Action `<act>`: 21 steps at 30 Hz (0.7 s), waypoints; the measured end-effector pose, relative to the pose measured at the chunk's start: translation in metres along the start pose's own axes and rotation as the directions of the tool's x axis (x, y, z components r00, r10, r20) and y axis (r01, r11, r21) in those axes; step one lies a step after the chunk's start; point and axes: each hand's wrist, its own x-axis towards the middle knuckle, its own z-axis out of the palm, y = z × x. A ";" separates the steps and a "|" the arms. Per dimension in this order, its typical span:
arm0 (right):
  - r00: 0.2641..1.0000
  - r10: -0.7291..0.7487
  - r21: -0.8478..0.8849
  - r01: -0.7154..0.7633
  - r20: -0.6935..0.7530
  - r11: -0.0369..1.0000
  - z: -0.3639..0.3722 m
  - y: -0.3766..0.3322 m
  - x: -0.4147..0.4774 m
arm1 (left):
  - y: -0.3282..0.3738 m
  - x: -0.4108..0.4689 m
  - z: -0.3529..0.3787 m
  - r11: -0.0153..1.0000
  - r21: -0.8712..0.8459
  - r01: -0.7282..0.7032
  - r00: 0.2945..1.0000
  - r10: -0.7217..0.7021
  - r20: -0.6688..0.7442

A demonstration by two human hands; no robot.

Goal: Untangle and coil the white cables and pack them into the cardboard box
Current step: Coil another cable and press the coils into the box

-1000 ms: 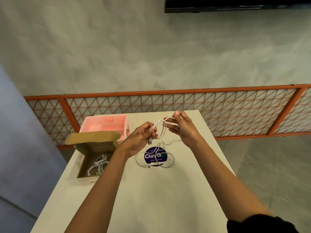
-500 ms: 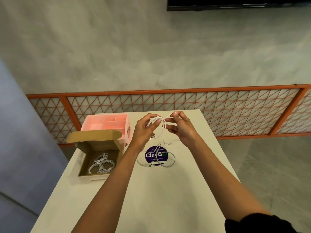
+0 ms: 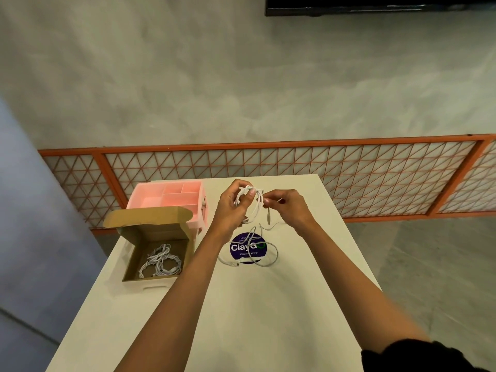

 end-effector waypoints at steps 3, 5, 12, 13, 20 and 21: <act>0.999 0.025 0.139 -0.019 -0.040 0.990 0.000 -0.001 0.003 | 0.000 -0.002 0.002 0.999 0.040 -0.004 1.000 0.004 0.004; 0.995 0.087 0.318 -0.071 -0.038 0.946 0.001 -0.003 0.004 | 0.001 -0.002 0.003 0.999 0.039 -0.004 1.000 0.004 0.005; 0.977 0.180 0.501 -0.215 0.118 0.839 0.000 -0.012 0.000 | 0.003 -0.002 0.002 0.998 0.052 0.022 1.000 -0.023 0.005; 0.974 0.185 0.513 -0.228 0.134 0.827 -0.001 -0.013 0.000 | 0.002 -0.001 0.001 0.999 0.038 0.025 1.000 -0.025 0.012; 0.938 0.172 0.453 -0.300 0.301 0.840 -0.001 -0.018 0.000 | -0.008 0.005 -0.001 0.989 0.149 -0.015 0.998 0.023 -0.053; 0.928 0.163 0.440 -0.306 0.334 0.844 -0.001 -0.019 -0.001 | -0.008 0.005 -0.001 0.987 0.162 -0.019 0.998 0.029 -0.063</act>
